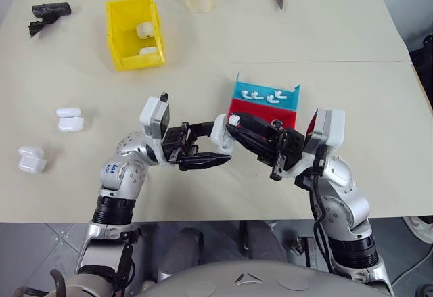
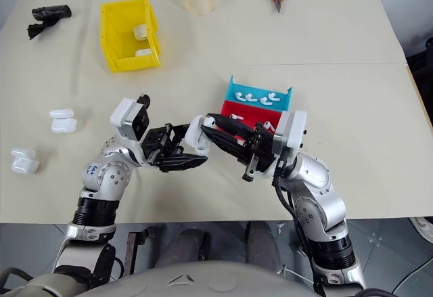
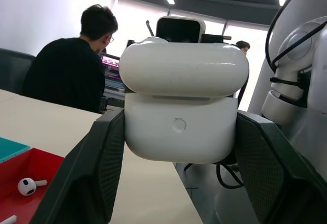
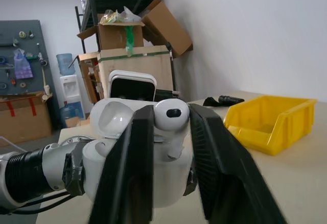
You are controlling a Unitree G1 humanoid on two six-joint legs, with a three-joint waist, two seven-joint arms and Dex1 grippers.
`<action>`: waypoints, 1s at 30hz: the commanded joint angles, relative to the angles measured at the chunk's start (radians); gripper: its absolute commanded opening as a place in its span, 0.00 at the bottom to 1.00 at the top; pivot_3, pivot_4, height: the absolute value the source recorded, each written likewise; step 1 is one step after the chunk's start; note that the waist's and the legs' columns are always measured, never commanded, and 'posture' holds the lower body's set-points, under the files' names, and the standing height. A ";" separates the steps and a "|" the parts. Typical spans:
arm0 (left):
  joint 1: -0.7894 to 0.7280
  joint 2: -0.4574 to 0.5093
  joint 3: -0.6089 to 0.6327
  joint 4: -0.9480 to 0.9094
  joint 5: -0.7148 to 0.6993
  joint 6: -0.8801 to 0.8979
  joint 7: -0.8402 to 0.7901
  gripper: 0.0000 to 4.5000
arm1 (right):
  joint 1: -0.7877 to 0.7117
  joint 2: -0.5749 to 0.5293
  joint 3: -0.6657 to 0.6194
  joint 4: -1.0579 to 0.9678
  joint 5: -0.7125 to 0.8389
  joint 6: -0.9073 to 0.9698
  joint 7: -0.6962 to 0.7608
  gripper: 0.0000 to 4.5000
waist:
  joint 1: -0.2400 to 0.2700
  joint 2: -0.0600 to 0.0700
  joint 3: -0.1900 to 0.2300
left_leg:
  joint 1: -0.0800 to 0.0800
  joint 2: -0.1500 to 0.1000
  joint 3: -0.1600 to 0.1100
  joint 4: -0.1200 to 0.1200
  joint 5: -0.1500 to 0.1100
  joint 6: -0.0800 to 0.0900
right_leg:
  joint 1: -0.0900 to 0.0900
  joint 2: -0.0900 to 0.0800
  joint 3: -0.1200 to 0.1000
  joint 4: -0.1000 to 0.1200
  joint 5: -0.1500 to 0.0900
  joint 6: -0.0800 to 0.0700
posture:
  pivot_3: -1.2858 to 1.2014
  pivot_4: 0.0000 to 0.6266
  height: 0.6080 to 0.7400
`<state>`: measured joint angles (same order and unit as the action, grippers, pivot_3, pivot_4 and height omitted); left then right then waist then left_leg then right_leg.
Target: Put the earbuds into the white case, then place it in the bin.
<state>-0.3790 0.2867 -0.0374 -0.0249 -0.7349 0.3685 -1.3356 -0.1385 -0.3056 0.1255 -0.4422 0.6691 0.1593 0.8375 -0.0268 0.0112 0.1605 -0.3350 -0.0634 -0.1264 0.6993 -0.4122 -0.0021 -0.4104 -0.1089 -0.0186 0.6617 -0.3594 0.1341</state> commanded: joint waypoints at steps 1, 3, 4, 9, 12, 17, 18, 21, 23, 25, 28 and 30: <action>-0.050 -0.030 -0.015 -0.038 -0.014 -0.029 -0.015 0.62 | 0.011 -0.019 0.042 -0.004 0.012 0.066 0.021 0.48 | 0.000 0.000 0.000 | 0.000 0.000 0.000 0.000 0.000 0.000 | 0.000 0.000 0.000 0.000 0.000 0.000 | 0.52 0.24 1.00; -0.056 -0.034 -0.013 -0.034 -0.012 -0.031 -0.018 0.62 | 0.009 -0.024 0.039 -0.006 0.011 0.067 0.023 0.62 | 0.000 0.000 0.000 | 0.000 0.000 0.000 0.000 0.000 0.000 | 0.000 0.000 0.000 0.000 0.000 0.000 | 0.52 0.24 1.00; -0.059 -0.035 -0.011 -0.030 -0.009 -0.033 -0.020 0.62 | 0.006 -0.024 0.035 -0.005 0.005 0.059 0.021 0.69 | -0.001 0.000 0.000 | 0.000 0.000 0.000 0.000 0.000 0.000 | 0.000 0.000 0.000 0.000 0.000 0.000 | 0.52 0.24 1.00; -0.062 -0.041 -0.003 -0.024 -0.001 -0.037 -0.024 0.62 | -0.002 -0.040 0.008 -0.011 0.015 0.059 0.020 0.99 | 0.000 0.000 0.000 | 0.000 0.000 0.000 0.000 0.000 0.000 | 0.000 0.000 0.000 0.000 0.000 0.000 | 0.52 0.24 1.00; -0.053 -0.039 0.001 -0.026 0.004 -0.038 -0.022 0.62 | -0.001 -0.059 -0.025 -0.023 0.030 0.056 0.019 0.99 | 0.000 0.000 0.000 | 0.000 0.000 0.000 0.000 0.000 0.000 | 0.000 0.000 0.000 0.001 0.000 0.000 | 0.52 0.24 1.00; -0.036 -0.034 0.015 -0.005 0.044 -0.077 0.007 0.62 | 0.041 -0.145 -0.127 -0.081 0.084 0.067 0.036 0.99 | 0.003 0.000 0.000 | 0.000 0.000 0.000 0.000 0.000 0.000 | 0.001 0.000 0.000 0.000 0.000 0.000 | 0.52 0.24 1.00; -0.034 -0.030 0.017 0.003 0.056 -0.092 0.009 0.62 | 0.055 -0.168 -0.150 -0.091 0.093 0.073 0.041 0.99 | 0.003 0.000 0.000 | 0.000 0.000 0.000 0.000 0.000 0.000 | 0.001 0.000 0.000 0.000 0.000 0.000 | 0.52 0.24 1.00; -0.017 -0.012 0.019 0.027 0.110 -0.149 0.029 0.62 | 0.147 -0.263 -0.280 -0.066 0.063 0.033 0.089 0.99 | 0.004 0.000 0.000 | 0.000 0.000 0.000 0.000 0.000 0.000 | 0.001 0.000 0.000 0.000 0.000 0.000 | 0.52 0.24 1.00; -0.002 -0.002 0.025 0.035 0.143 -0.190 0.049 0.62 | 0.224 -0.338 -0.396 0.007 -0.002 -0.030 0.140 0.99 | 0.012 0.000 0.000 | 0.000 -0.001 0.001 0.000 0.000 0.001 | 0.001 0.000 0.000 0.000 0.000 0.000 | 0.52 0.24 1.00; 0.020 -0.001 0.020 0.023 0.144 -0.224 0.032 0.62 | 0.292 -0.411 -0.496 0.113 -0.045 -0.100 0.222 0.99 | 0.024 0.000 0.000 | 0.000 -0.002 0.002 0.000 0.000 0.003 | 0.002 -0.001 0.001 -0.001 0.001 0.001 | 0.52 0.24 1.00; 0.033 -0.014 -0.004 0.012 0.177 -0.264 0.063 0.62 | 0.363 -0.496 -0.574 0.270 -0.123 -0.197 0.313 0.99 | 0.030 0.000 0.000 | 0.000 -0.004 0.003 0.000 0.000 0.005 | 0.002 -0.003 0.001 -0.003 0.002 0.003 | 0.52 0.24 1.00; 0.038 -0.022 -0.019 0.009 0.196 -0.281 0.077 0.62 | 0.354 -0.523 -0.586 0.319 -0.158 -0.239 0.328 0.99 | 0.029 0.000 0.000 | 0.000 -0.004 0.003 0.000 0.000 0.005 | 0.003 -0.003 0.001 -0.003 0.002 0.004 | 0.52 0.24 1.00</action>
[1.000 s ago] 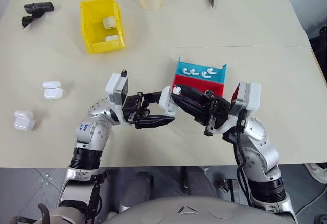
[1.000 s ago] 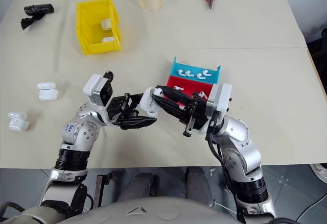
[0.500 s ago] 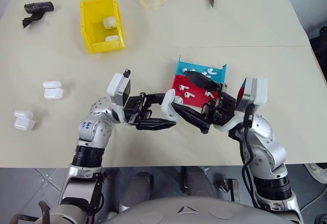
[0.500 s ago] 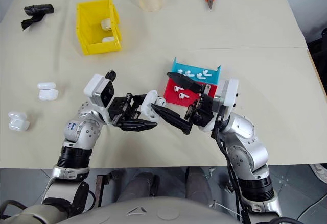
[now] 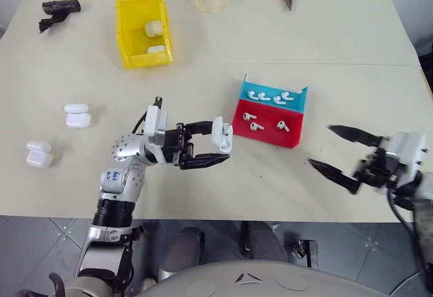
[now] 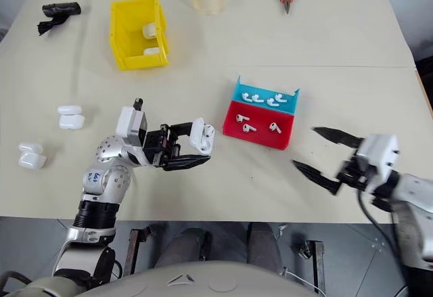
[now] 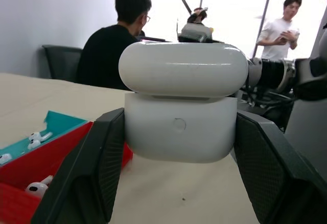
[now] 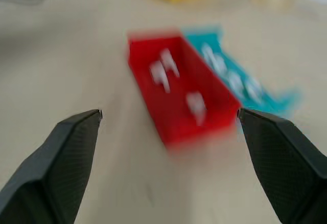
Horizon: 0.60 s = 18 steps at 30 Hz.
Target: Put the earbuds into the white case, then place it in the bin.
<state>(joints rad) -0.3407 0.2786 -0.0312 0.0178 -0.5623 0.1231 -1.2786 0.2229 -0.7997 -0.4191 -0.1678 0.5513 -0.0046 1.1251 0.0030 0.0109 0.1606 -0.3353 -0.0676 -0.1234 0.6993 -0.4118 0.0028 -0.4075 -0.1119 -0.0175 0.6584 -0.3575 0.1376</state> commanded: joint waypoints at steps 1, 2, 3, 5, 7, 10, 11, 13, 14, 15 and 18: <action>0.002 -0.015 -0.031 -0.036 0.033 -0.038 0.034 0.62 | -0.036 -0.053 -0.031 0.034 -0.047 -0.033 0.016 0.99 | -0.003 0.000 0.000 | 0.000 0.000 0.001 0.000 0.000 0.000 | 0.000 0.000 0.000 0.000 0.000 0.000 | 0.52 0.24 1.00; 0.004 -0.018 -0.036 -0.040 0.039 -0.040 0.044 0.62 | -0.063 -0.075 -0.019 0.022 -0.048 0.015 -0.004 0.99 | -0.007 0.000 0.000 | 0.000 0.000 0.001 0.000 0.000 0.000 | 0.000 0.000 0.000 0.000 0.000 0.000 | 0.52 0.24 1.00; 0.006 -0.015 -0.044 -0.047 0.041 -0.035 0.048 0.62 | -0.100 -0.107 0.001 -0.001 -0.046 0.091 -0.029 0.99 | -0.009 0.000 0.000 | 0.000 0.001 0.003 0.000 0.000 0.000 | 0.000 0.001 0.001 0.000 0.000 0.000 | 0.52 0.24 1.00; 0.007 -0.007 -0.054 -0.061 0.050 -0.038 0.054 0.62 | -0.206 -0.176 0.050 -0.062 -0.001 0.252 -0.058 0.99 | -0.019 0.001 0.000 | 0.001 0.002 0.006 0.000 0.000 0.000 | -0.001 0.001 0.002 0.000 0.000 0.000 | 0.52 0.24 1.00; 0.006 -0.006 -0.061 -0.071 0.051 -0.033 0.065 0.62 | -0.275 -0.224 0.083 -0.089 0.021 0.352 -0.058 0.99 | -0.018 0.002 0.000 | 0.001 0.005 0.007 0.000 0.000 0.000 | -0.001 0.002 0.002 0.000 0.000 0.000 | 0.52 0.24 1.00; -0.002 0.005 -0.069 -0.088 0.077 -0.035 0.099 0.62 | -0.518 -0.351 0.269 -0.072 -0.058 0.596 -0.072 0.99 | -0.007 0.002 0.000 | 0.000 0.006 0.006 0.001 0.000 0.000 | -0.002 0.003 0.001 0.000 0.000 0.000 | 0.52 0.24 1.00; -0.003 0.008 -0.068 -0.101 0.072 -0.029 0.108 0.62 | -0.638 -0.359 0.344 -0.046 -0.082 0.643 -0.055 0.99 | -0.006 0.001 0.000 | 0.000 0.005 0.006 0.000 0.000 0.000 | -0.002 0.002 0.001 -0.001 0.000 0.000 | 0.52 0.24 1.00; 0.005 0.017 -0.068 -0.130 0.059 -0.014 0.118 0.62 | -0.886 -0.343 0.529 0.031 -0.187 0.733 0.003 0.99 | -0.006 0.002 0.000 | -0.001 0.004 0.006 0.000 0.000 0.000 | -0.003 0.000 0.001 -0.004 0.001 0.000 | 0.52 0.24 1.00; 0.010 0.016 -0.070 -0.137 0.053 -0.014 0.119 0.62 | -0.962 -0.332 0.597 0.068 -0.237 0.744 0.027 0.99 | -0.006 0.002 0.001 | -0.001 0.003 0.006 0.000 0.000 0.000 | -0.004 -0.001 0.001 -0.006 0.001 0.000 | 0.52 0.24 1.00; 0.015 0.016 -0.074 -0.140 0.054 -0.012 0.123 0.62 | -1.036 -0.308 0.661 0.116 -0.280 0.757 0.047 0.99 | -0.004 0.002 0.001 | -0.001 0.003 0.006 0.000 0.000 0.000 | -0.004 -0.001 0.002 -0.005 0.001 0.000 | 0.52 0.24 1.00; 0.026 0.012 -0.081 -0.143 0.056 -0.016 0.128 0.62 | -1.222 -0.202 0.776 0.263 -0.345 0.841 0.063 0.99 | -0.001 0.001 0.000 | -0.002 0.003 0.002 0.000 0.000 0.000 | -0.004 -0.002 -0.001 -0.005 0.002 -0.001 | 0.52 0.24 1.00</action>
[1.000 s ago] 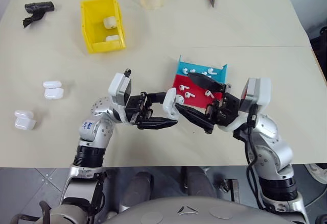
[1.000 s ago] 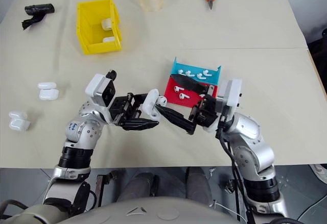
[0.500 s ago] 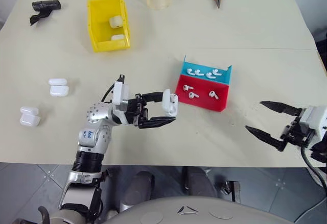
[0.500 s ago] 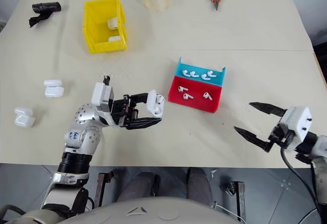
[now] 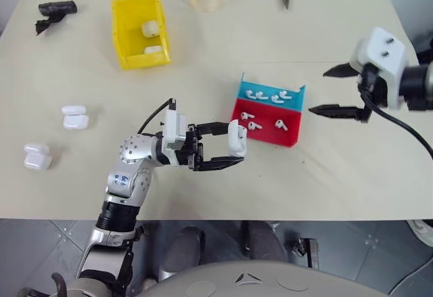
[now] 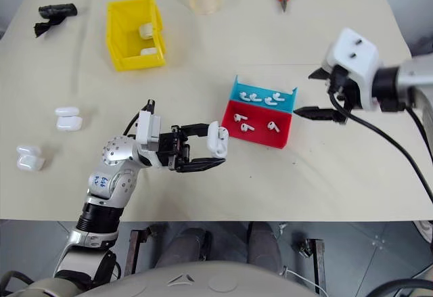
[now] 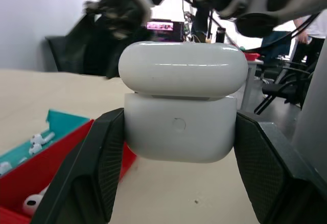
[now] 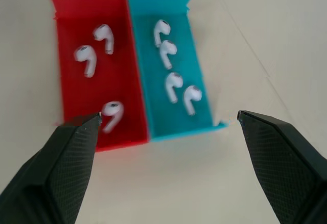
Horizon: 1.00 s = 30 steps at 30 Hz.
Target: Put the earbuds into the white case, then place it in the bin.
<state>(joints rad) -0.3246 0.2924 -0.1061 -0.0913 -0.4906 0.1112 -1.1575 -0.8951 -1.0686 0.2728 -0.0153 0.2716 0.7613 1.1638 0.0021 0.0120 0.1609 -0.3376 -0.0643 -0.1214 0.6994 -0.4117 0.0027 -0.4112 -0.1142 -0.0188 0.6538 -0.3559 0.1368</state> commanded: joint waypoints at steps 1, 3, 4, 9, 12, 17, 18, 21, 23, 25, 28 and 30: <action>0.011 -0.005 -0.007 -0.033 -0.014 -0.006 0.012 0.62 | -0.147 0.095 0.111 0.152 -0.085 0.087 0.037 0.99 | -0.004 0.000 0.000 | -0.001 -0.001 0.000 0.000 0.000 0.000 | -0.001 0.000 0.000 0.001 0.000 0.000 | 0.52 0.24 1.00; 0.016 -0.016 -0.004 -0.033 -0.018 -0.015 0.023 0.62 | -0.218 0.143 0.193 0.241 -0.167 0.044 0.066 0.99 | -0.004 0.000 0.000 | -0.002 -0.004 0.000 0.000 0.000 0.000 | -0.003 -0.001 0.000 0.003 0.000 0.000 | 0.52 0.24 1.00; 0.018 -0.019 -0.004 -0.033 -0.015 -0.019 0.028 0.62 | -0.242 0.164 0.216 0.278 -0.190 0.043 0.071 0.99 | -0.004 0.000 0.000 | -0.003 -0.004 -0.001 0.001 0.000 0.001 | -0.004 -0.001 0.000 0.005 0.000 0.000 | 0.52 0.24 1.00; 0.037 -0.032 -0.011 -0.041 -0.015 -0.030 0.046 0.62 | -0.327 0.283 0.321 0.495 -0.339 -0.062 0.064 0.99 | -0.005 0.000 0.000 | -0.005 -0.008 -0.003 0.002 0.000 0.001 | -0.006 -0.003 -0.001 0.006 0.000 0.000 | 0.52 0.24 1.00; 0.041 -0.039 -0.013 -0.041 -0.016 -0.037 0.053 0.62 | -0.365 0.343 0.344 0.614 -0.407 -0.154 0.056 0.99 | -0.009 0.000 0.000 | -0.006 -0.008 -0.003 0.003 0.000 0.001 | -0.008 -0.003 -0.001 0.007 0.000 0.000 | 0.52 0.24 1.00; 0.046 -0.050 -0.013 -0.046 -0.020 -0.041 0.061 0.62 | -0.404 0.412 0.346 0.759 -0.470 -0.265 0.094 0.99 | -0.018 0.000 0.000 | -0.017 -0.008 -0.003 0.015 0.000 0.001 | -0.019 -0.003 -0.002 0.019 0.000 0.000 | 0.52 0.24 1.00; 0.048 -0.051 -0.014 -0.047 -0.019 -0.041 0.063 0.62 | -0.408 0.424 0.346 0.782 -0.483 -0.289 0.097 0.99 | -0.021 0.000 0.000 | -0.017 -0.009 -0.003 0.016 0.000 0.001 | -0.019 -0.004 -0.002 0.020 0.000 0.000 | 0.52 0.24 1.00; 0.052 -0.051 -0.016 -0.050 -0.019 -0.042 0.065 0.62 | -0.417 0.454 0.340 0.830 -0.511 -0.330 0.115 0.99 | -0.031 0.000 0.000 | -0.017 -0.010 -0.004 0.016 0.000 0.001 | -0.019 -0.004 -0.001 0.020 0.000 0.000 | 0.52 0.24 1.00; 0.053 -0.051 -0.016 -0.052 -0.020 -0.042 0.067 0.62 | -0.419 0.468 0.334 0.854 -0.524 -0.349 0.124 0.99 | -0.034 0.000 0.000 | -0.017 -0.009 -0.004 0.016 0.000 0.001 | -0.019 -0.004 -0.001 0.020 0.000 0.000 | 0.52 0.24 1.00; 0.055 -0.050 -0.014 -0.053 -0.021 -0.043 0.067 0.62 | -0.421 0.478 0.327 0.872 -0.532 -0.367 0.133 0.90 | -0.035 0.000 0.000 | -0.017 -0.009 -0.004 0.016 0.000 0.001 | -0.020 -0.004 -0.001 0.021 0.000 0.000 | 0.52 0.24 1.00; 0.057 -0.046 -0.010 -0.054 -0.020 -0.045 0.069 0.62 | -0.427 0.498 0.314 0.906 -0.542 -0.389 0.135 0.71 | -0.037 0.000 0.000 | -0.017 -0.009 -0.004 0.016 0.000 0.001 | -0.019 -0.004 -0.001 0.021 0.000 0.000 | 0.52 0.24 1.00; 0.059 -0.045 -0.008 -0.057 -0.020 -0.045 0.071 0.62 | -0.430 0.509 0.305 0.923 -0.547 -0.399 0.136 0.57 | -0.037 0.000 0.000 | -0.017 -0.009 -0.004 0.016 0.000 0.001 | -0.020 -0.004 -0.001 0.021 0.000 0.000 | 0.52 0.24 1.00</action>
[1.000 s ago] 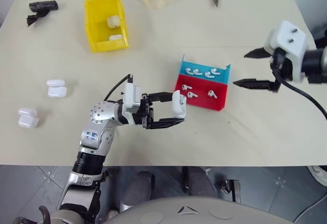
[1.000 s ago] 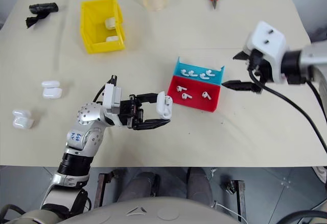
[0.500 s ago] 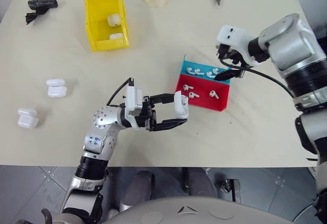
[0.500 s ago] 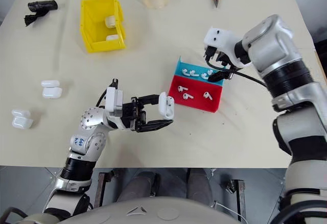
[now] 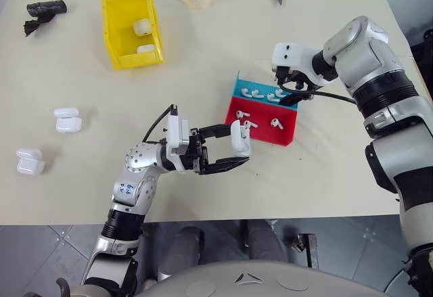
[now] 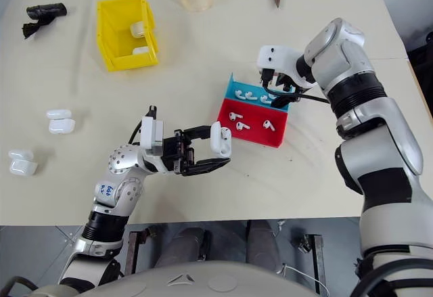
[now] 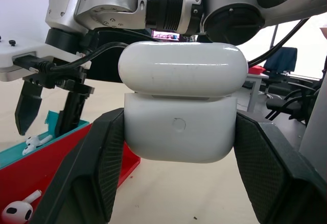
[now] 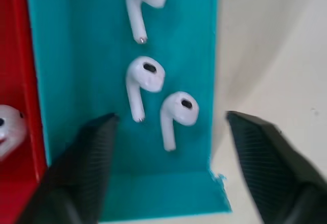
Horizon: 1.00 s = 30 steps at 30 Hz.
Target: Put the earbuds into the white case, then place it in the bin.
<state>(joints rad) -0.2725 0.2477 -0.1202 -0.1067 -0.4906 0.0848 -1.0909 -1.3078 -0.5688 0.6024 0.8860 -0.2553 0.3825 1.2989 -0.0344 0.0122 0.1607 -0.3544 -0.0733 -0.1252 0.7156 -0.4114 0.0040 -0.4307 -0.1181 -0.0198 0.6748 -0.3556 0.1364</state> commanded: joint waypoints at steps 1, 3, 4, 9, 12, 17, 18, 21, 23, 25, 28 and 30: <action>0.008 0.000 0.006 -0.044 -0.020 -0.018 0.006 0.62 | -0.019 0.013 -0.028 0.030 -0.023 -0.026 0.001 0.57 | 0.000 0.000 0.000 | 0.000 0.000 0.000 0.000 0.000 0.000 | 0.000 0.000 0.000 0.000 0.000 0.000 | 0.52 0.24 1.00; 0.011 0.001 0.006 -0.048 -0.020 -0.018 0.010 0.62 | -0.024 0.021 -0.035 0.046 -0.028 -0.037 0.000 0.57 | 0.001 0.000 0.000 | 0.000 0.000 0.000 0.000 0.000 0.000 | 0.000 0.000 0.000 0.000 0.000 0.000 | 0.52 0.24 1.00; 0.011 0.003 0.007 -0.049 -0.021 -0.018 0.010 0.62 | -0.027 0.025 -0.039 0.053 -0.031 -0.041 -0.001 0.57 | 0.000 0.000 0.000 | 0.000 0.000 0.000 0.000 0.000 0.000 | 0.000 0.000 0.000 0.001 0.000 0.000 | 0.52 0.24 1.00; 0.016 0.005 0.008 -0.059 -0.023 -0.016 0.017 0.62 | -0.036 0.036 -0.045 0.089 -0.054 -0.060 -0.008 0.57 | 0.000 0.000 0.000 | 0.000 0.000 0.000 0.000 0.000 0.000 | 0.000 0.000 0.000 0.001 0.000 0.000 | 0.52 0.24 1.00; 0.016 0.006 0.008 -0.060 -0.023 -0.017 0.019 0.62 | -0.035 0.034 -0.046 0.104 -0.073 -0.067 -0.009 0.57 | 0.001 0.000 0.000 | 0.000 0.000 0.000 0.000 0.000 0.000 | 0.000 0.000 0.000 0.001 0.000 0.000 | 0.52 0.24 1.00; 0.017 0.006 0.008 -0.063 -0.025 -0.017 0.020 0.62 | -0.036 0.033 -0.051 0.121 -0.087 -0.074 0.002 0.43 | 0.002 0.000 0.000 | 0.000 -0.001 -0.001 0.001 0.000 0.000 | 0.000 0.000 0.000 0.002 0.001 -0.001 | 0.52 0.24 1.00; 0.017 0.006 0.007 -0.063 -0.026 -0.016 0.020 0.62 | -0.036 0.033 -0.052 0.124 -0.089 -0.074 0.004 0.36 | 0.002 0.000 0.000 | 0.000 -0.001 -0.001 0.001 0.000 0.000 | 0.000 0.000 0.000 0.002 0.001 -0.001 | 0.52 0.24 1.00; 0.017 0.005 0.007 -0.064 -0.028 -0.016 0.019 0.62 | -0.037 0.036 -0.058 0.128 -0.097 -0.075 0.003 0.29 | 0.001 0.000 0.000 | 0.000 0.000 -0.001 0.001 0.000 0.000 | 0.000 0.000 0.000 0.002 0.001 -0.001 | 0.52 0.24 1.00; 0.017 0.006 0.007 -0.065 -0.030 -0.016 0.019 0.62 | -0.036 0.039 -0.063 0.129 -0.101 -0.073 0.007 0.29 | 0.002 0.000 0.000 | 0.000 0.000 -0.001 0.001 0.000 0.000 | 0.000 0.000 0.000 0.002 0.001 -0.001 | 0.52 0.24 1.00; 0.017 0.006 0.008 -0.066 -0.031 -0.016 0.020 0.62 | -0.036 0.040 -0.066 0.129 -0.106 -0.074 0.009 0.29 | 0.002 0.000 0.000 | 0.000 -0.001 -0.001 0.001 0.000 0.000 | 0.000 0.000 0.000 0.002 0.001 -0.001 | 0.52 0.24 1.00; 0.018 0.006 0.008 -0.067 -0.033 -0.016 0.020 0.62 | -0.035 0.042 -0.069 0.130 -0.110 -0.076 0.011 0.29 | 0.002 0.000 0.000 | 0.000 0.000 -0.001 0.001 0.000 0.000 | 0.000 0.000 0.000 0.002 0.001 -0.001 | 0.52 0.24 1.00; 0.020 0.006 0.008 -0.070 -0.033 -0.016 0.021 0.62 | -0.034 0.043 -0.072 0.125 -0.111 -0.075 0.013 0.29 | 0.002 0.000 0.000 | 0.000 -0.001 -0.001 0.001 0.000 0.000 | 0.000 0.000 0.000 0.002 0.001 -0.001 | 0.52 0.24 1.00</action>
<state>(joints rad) -0.2620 0.2520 -0.1185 -0.1428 -0.5038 0.0846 -1.0715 -1.3369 -0.5292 0.5377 1.0044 -0.3480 0.3057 1.3048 -0.0326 0.0125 0.1604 -0.3540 -0.0738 -0.1260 0.7163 -0.4114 0.0039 -0.4306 -0.1184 -0.0194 0.6771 -0.3550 0.1354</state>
